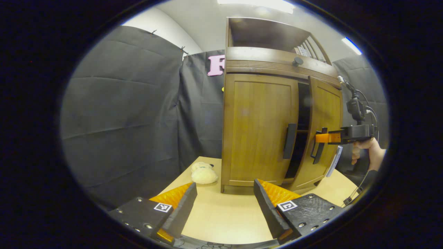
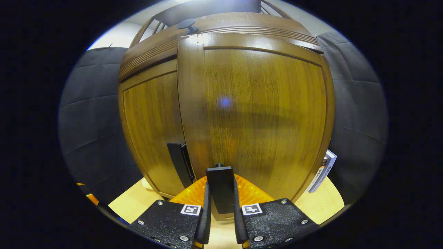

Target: Open the right door of the double-door shoe cabinet with the right hand, and open the left door with the left hand.

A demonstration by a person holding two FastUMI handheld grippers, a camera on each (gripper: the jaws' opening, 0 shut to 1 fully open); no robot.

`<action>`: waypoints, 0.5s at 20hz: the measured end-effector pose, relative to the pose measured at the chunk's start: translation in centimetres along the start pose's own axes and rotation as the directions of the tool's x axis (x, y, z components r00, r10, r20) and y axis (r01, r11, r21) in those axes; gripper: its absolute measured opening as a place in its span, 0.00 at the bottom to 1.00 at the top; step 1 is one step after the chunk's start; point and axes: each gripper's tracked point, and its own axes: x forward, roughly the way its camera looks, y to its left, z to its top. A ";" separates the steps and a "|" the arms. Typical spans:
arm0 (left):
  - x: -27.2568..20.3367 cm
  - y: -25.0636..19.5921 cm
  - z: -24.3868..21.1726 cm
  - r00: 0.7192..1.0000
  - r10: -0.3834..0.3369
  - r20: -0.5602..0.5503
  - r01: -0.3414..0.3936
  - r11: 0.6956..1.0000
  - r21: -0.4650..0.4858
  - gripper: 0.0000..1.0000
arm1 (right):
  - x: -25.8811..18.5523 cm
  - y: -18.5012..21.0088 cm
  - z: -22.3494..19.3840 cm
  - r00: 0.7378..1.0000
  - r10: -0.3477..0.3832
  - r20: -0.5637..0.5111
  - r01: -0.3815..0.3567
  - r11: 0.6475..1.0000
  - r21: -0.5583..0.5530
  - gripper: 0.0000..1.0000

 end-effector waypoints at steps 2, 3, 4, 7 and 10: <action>0.1 -0.1 0.1 1.000 -0.011 0.001 0.011 1.000 0.004 0.94 | 0.0 0.0 0.1 1.000 0.004 -0.001 -0.004 1.000 0.000 0.29; 0.2 -0.1 0.1 1.000 -0.017 0.001 0.017 1.000 0.007 0.94 | 0.1 0.1 -0.1 1.000 0.006 -0.001 -0.006 1.000 0.001 0.29; 0.2 -0.2 0.2 1.000 -0.024 0.002 0.024 1.000 0.008 1.00 | 0.1 0.1 -0.2 1.000 0.008 -0.002 -0.008 1.000 0.002 0.29; 0.3 -0.2 0.6 0.999 -0.046 0.012 0.046 0.999 0.022 1.00 | 0.1 0.1 -0.2 1.000 0.012 -0.011 -0.012 1.000 0.003 0.29; 0.5 -0.2 0.8 0.998 -0.064 0.021 0.063 0.997 0.042 1.00 | 0.1 0.1 -0.1 1.000 0.011 -0.014 -0.011 1.000 0.006 0.29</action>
